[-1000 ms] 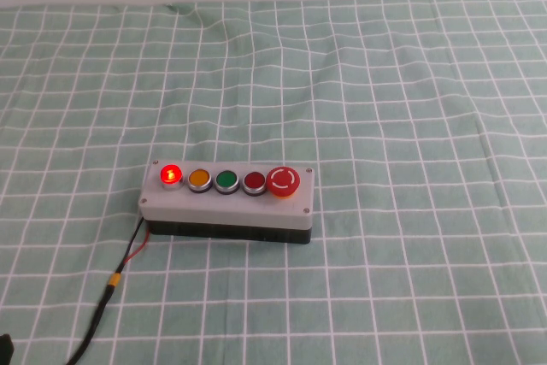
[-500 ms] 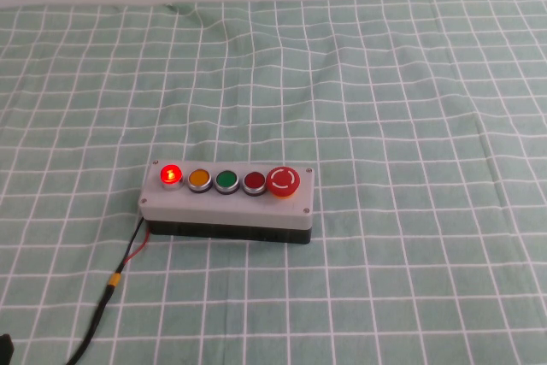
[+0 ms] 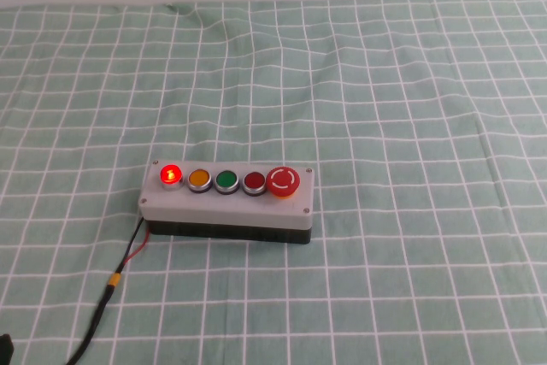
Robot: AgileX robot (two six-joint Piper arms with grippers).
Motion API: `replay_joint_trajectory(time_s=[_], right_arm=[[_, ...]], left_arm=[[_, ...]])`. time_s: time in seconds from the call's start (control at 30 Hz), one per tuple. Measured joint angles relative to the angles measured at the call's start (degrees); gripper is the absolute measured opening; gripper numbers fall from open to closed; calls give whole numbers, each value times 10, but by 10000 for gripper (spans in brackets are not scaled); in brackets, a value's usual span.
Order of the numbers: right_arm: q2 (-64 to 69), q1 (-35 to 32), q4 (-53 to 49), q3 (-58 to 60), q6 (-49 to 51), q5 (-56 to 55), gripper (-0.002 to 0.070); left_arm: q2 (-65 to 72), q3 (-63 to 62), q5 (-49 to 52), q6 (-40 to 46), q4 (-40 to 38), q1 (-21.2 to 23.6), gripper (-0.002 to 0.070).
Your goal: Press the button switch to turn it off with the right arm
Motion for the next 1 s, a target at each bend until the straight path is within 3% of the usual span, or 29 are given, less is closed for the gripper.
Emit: replay_joint_trajectory(time_s=[0.2, 0.63, 0.8, 1.0], right_arm=[[18, 0, -22, -190, 19, 337, -16], [276, 0, -49, -428, -1, 722, -16], [338, 0, -57, -456, -8, 730, -16], [378, 0, 23, -460, -8, 690, -16]], left_arm=[[0, 0, 0, 0, 0, 0, -3], [0, 0, 0, 0, 0, 0, -3], [0, 0, 0, 0, 0, 0, -3], [0, 0, 0, 0, 0, 0, -3]])
